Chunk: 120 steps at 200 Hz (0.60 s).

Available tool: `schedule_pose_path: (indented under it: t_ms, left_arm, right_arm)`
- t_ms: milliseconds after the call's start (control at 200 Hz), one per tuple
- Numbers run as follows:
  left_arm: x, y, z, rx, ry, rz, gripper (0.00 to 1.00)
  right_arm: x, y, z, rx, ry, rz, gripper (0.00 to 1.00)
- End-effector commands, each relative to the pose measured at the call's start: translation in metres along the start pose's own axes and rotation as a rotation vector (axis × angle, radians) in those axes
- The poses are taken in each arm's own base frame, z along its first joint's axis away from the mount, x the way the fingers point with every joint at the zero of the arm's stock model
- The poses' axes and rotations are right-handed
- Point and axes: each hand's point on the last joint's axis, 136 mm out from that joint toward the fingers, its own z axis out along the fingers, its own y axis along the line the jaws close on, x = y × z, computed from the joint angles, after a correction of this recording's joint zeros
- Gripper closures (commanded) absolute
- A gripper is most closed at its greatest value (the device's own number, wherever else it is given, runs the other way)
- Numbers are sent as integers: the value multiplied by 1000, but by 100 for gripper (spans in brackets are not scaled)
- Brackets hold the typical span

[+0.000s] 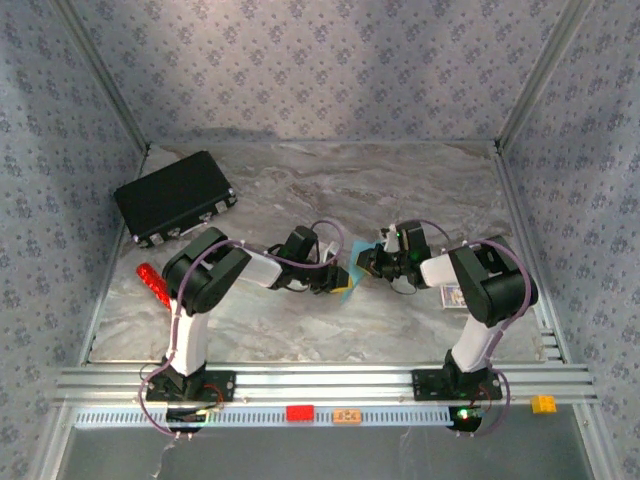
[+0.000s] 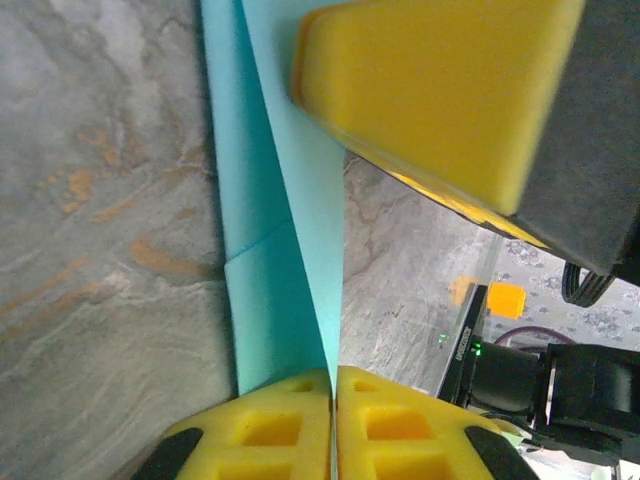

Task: Fold a paper plane with a square sheet of paper (pick it up from the middle)
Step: Fold the wing for the fifth time at the center of the table.

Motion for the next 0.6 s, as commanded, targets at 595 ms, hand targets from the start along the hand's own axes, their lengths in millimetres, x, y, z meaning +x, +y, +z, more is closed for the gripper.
schedule_pose_path:
  t_ms: [595]
  left_arm:
    - [30, 36, -12, -197, 68, -42, 94]
  right_arm:
    - [18, -50, -1, 188, 40, 78, 91]
